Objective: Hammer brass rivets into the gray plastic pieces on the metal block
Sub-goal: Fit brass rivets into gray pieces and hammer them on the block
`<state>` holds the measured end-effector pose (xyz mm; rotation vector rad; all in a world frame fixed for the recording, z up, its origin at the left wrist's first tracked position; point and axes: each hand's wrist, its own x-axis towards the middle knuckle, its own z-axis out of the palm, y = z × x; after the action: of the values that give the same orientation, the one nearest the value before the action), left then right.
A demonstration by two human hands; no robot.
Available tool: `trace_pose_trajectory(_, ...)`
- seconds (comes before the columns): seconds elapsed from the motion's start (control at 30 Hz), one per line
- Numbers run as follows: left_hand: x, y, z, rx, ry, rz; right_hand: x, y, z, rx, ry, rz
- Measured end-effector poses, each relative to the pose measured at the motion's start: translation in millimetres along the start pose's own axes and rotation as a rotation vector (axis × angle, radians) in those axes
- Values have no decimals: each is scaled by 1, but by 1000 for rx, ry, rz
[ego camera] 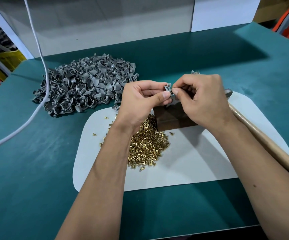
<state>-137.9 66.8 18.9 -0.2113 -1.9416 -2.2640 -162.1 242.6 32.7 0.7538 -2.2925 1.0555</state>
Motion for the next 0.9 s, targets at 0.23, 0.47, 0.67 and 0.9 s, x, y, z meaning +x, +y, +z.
trace_pose_trajectory(0.23, 0, 0, 0, -3, -5, 0, 0, -2, 0, 13, -28, 29)
trace_pose_trajectory(0.47, 0, 1, -2, -19, 1, -54, 3, -1, -7, 26, -124, -5)
trace_pose_trajectory(0.67, -1, 3, -4, -59, -9, -78, 3, -2, -11, 19, -26, -108)
trace_pose_trajectory(0.9, -1, 6, -5, -58, -24, -120, 3, 0, -12, 43, -16, -167)
